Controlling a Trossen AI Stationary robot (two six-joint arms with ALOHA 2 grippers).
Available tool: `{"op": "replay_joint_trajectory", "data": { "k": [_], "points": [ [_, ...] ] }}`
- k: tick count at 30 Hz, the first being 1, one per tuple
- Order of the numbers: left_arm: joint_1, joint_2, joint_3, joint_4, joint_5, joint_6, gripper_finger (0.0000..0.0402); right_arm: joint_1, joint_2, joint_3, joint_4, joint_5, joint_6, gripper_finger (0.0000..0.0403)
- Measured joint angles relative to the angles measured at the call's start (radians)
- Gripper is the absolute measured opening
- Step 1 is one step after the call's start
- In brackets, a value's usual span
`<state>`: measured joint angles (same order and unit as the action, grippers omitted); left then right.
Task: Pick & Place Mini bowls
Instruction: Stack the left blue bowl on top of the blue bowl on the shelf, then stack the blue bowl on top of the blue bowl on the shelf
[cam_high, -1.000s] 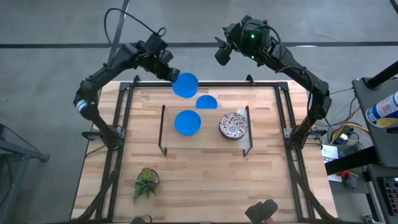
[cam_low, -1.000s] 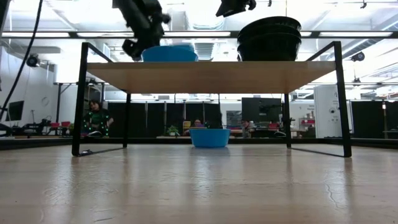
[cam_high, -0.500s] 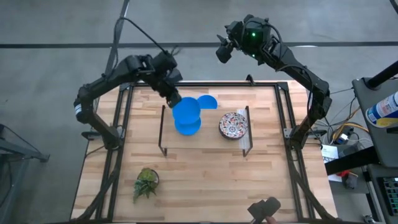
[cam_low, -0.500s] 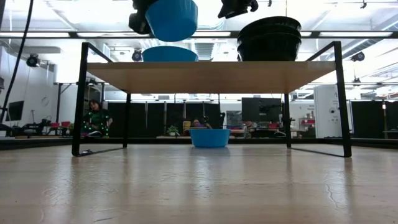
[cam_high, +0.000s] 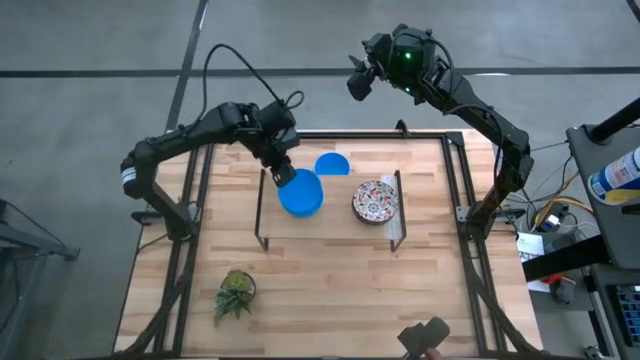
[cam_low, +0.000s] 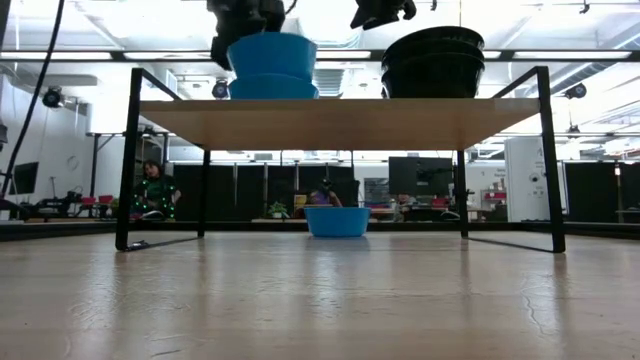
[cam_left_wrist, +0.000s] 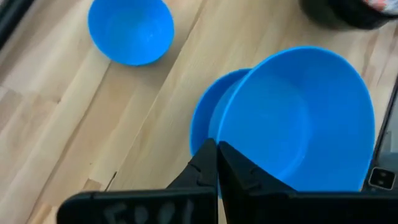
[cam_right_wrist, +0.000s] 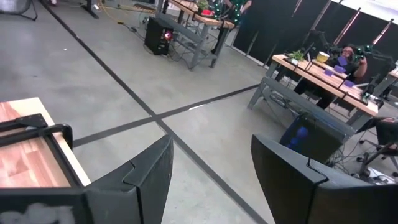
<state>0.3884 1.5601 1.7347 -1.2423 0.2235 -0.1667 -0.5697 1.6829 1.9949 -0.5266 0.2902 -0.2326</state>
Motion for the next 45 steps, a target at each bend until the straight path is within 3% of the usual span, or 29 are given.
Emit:
{"op": "replay_joint_trajectory", "data": {
  "k": [12, 18, 25, 31, 36, 45],
  "points": [
    [-0.002, 0.004, -0.141, 0.069, -0.034, -0.06, 0.0, 0.0, 0.0, -0.001, 0.0, -0.001, -0.002, 0.0215],
    [-0.002, 0.004, -0.152, 0.096, -0.034, -0.156, 0.0011, 0.0, 0.001, -0.002, -0.024, -0.006, 0.001, 0.0215],
    [-0.002, 0.004, -0.119, 0.098, 0.001, -0.178, 0.0074, -0.001, 0.001, -0.02, -0.077, -0.029, 0.024, 0.0215],
    [0.009, 0.001, -0.017, 0.108, 0.002, -0.184, 0.0121, -0.001, 0.001, -0.023, -0.092, -0.03, 0.024, 0.0215],
    [0.04, 0.001, 0.053, 0.192, -0.001, -0.188, 0.0128, -0.003, 0.001, -0.023, -0.108, -0.033, 0.024, 0.0215],
    [0.139, 0.001, 0.063, 0.411, -0.005, -0.242, 0.0128, -0.007, 0.002, -0.03, -0.168, -0.042, 0.057, 0.0215]
  ]
}}
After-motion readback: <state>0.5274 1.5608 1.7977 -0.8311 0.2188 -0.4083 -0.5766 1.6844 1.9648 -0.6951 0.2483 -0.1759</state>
